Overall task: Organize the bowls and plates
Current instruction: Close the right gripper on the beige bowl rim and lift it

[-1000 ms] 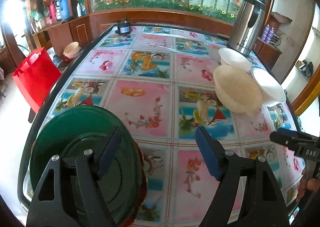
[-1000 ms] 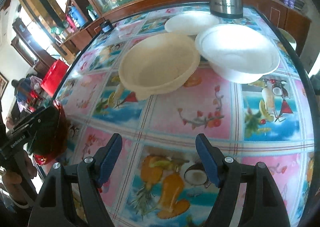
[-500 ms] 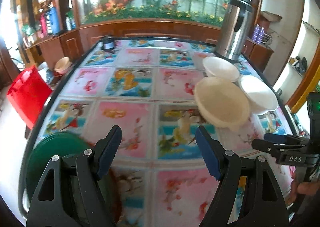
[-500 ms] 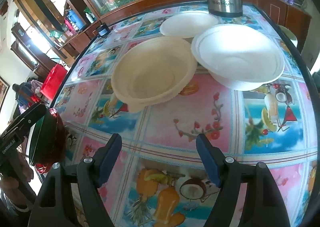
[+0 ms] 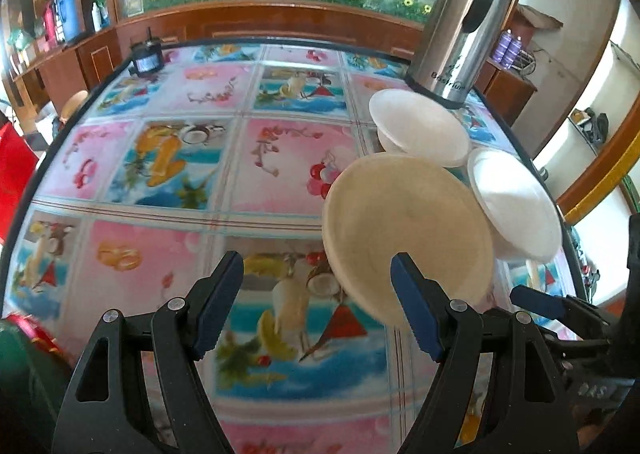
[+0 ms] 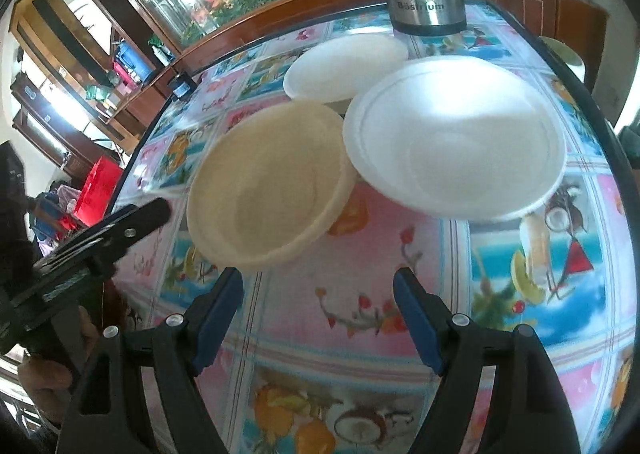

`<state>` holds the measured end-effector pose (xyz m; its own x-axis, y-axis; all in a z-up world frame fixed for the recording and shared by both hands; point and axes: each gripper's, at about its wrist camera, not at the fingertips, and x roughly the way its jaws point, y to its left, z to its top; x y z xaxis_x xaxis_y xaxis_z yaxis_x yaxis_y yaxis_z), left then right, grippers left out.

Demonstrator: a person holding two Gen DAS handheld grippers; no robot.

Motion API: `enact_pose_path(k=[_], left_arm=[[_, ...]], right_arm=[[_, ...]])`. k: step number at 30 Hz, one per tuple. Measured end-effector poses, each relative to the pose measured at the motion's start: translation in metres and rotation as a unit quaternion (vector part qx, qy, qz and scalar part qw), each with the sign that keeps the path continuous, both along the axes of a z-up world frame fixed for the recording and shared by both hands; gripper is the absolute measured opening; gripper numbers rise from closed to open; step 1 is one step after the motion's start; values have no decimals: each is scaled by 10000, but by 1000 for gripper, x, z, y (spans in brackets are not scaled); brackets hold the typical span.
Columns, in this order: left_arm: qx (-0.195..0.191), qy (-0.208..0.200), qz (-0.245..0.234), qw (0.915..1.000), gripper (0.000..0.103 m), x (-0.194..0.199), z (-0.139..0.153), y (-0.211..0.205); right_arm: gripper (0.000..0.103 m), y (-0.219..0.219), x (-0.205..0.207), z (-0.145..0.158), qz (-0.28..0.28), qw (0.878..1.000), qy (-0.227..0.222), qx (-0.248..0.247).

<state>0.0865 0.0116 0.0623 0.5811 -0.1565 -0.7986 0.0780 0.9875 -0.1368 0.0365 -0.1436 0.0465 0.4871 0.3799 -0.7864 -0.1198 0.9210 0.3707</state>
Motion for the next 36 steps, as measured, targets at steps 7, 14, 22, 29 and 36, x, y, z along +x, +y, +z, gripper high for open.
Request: enact_pose_path(k=[7,14,22,29,36], left_arm=[[-110,173,74,9998,76,19,-15,-5],[-78,198,105,9997,76,29,-21,-9],[20,283,62,9996,71,34,-29,-15],[24,490,-3,9988,16,36,-39,-17],[-38,461,30,9989,16,17,-35,-8]], right_arm=[[78,10,16,-5,143,9999,-30,-23],[78,5,23,-6,97,9999,-102,-37],[62,7,31,-8,157,9996,-117,-204],[29,15,34,-10,448,9982,-148,-369],[29,24,21,-1,582,9965,-212,-560]])
